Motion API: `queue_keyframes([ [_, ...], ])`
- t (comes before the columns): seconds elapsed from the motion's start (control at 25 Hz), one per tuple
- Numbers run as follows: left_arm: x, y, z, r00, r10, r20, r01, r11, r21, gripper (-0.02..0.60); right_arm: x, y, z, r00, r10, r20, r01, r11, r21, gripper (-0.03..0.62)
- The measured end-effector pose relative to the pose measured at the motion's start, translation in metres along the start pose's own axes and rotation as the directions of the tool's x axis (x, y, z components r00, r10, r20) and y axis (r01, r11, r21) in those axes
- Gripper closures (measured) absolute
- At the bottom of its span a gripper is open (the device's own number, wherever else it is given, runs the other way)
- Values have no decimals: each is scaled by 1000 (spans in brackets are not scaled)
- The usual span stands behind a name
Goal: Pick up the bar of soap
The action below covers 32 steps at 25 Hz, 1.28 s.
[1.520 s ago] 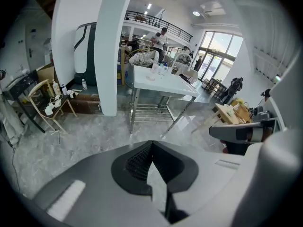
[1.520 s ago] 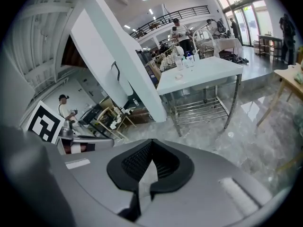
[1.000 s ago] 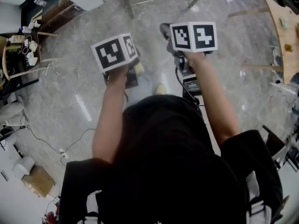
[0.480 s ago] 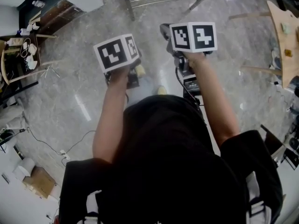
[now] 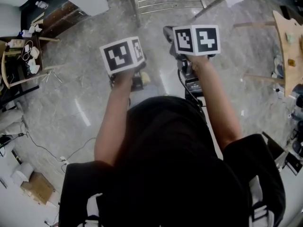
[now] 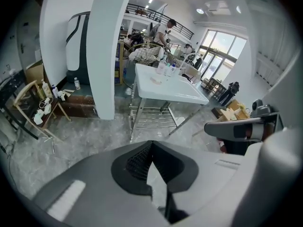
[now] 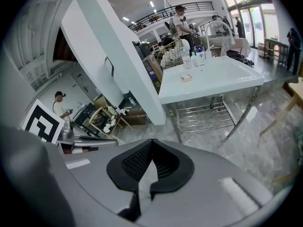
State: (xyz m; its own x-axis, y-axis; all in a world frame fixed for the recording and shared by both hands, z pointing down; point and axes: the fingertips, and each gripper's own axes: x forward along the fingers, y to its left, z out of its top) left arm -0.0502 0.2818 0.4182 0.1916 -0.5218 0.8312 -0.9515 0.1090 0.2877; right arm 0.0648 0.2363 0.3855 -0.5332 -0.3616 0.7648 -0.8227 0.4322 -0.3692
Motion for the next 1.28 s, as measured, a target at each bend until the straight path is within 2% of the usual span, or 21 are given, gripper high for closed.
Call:
queue_keyframes([
  [0.36, 10, 23, 20, 1000, -25, 0, 25, 999, 26, 583, 25, 17, 29, 1000, -11, 24, 11, 1000, -12, 580],
  [0.68, 13, 33, 33, 999, -38, 14, 38, 999, 19, 583, 33, 20, 36, 1000, -23, 19, 23, 1000, -19, 579],
  [1.28, 11, 41, 39, 1000, -15, 9, 15, 1000, 12, 583, 35, 23, 50, 1000, -24, 14, 24, 999, -40, 579],
])
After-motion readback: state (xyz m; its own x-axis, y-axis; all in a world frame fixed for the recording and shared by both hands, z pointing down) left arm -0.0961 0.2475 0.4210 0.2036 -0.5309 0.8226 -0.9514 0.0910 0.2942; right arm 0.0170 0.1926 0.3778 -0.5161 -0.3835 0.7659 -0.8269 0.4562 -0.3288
